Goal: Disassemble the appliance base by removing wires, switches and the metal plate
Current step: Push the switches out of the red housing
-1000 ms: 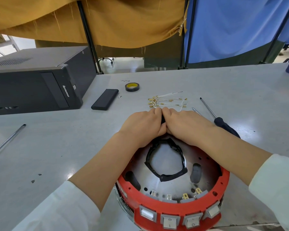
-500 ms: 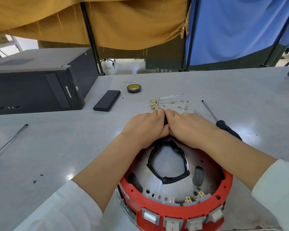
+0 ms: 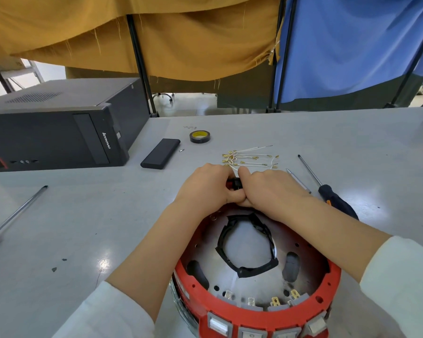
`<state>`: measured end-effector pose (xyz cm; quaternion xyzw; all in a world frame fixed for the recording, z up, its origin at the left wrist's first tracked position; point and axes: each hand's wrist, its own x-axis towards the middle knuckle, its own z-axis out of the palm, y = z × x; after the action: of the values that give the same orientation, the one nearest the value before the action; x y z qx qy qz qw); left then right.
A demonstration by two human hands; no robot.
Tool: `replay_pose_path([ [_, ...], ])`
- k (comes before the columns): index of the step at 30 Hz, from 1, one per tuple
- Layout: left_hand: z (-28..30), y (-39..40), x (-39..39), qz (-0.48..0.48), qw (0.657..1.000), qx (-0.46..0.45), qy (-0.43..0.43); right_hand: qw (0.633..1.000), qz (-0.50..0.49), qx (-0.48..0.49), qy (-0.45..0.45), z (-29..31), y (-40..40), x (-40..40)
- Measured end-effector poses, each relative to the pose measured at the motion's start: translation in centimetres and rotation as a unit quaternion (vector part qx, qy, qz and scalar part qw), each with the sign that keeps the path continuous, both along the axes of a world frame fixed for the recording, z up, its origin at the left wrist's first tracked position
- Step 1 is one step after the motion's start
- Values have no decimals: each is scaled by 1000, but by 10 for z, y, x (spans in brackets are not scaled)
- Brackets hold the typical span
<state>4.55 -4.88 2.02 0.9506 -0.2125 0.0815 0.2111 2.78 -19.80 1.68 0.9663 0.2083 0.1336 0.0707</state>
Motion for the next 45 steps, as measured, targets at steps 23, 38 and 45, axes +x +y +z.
replay_pose_path([
  [23,0,-5,-9,-88,989,90,-75,952,-98,218,191,9,-33,2],
  [38,-14,-23,-3,-4,946,278,-170,983,-69,142,97,3,-29,-2],
  [45,-13,-21,-3,-22,955,244,-169,985,-58,135,93,4,-29,-3],
])
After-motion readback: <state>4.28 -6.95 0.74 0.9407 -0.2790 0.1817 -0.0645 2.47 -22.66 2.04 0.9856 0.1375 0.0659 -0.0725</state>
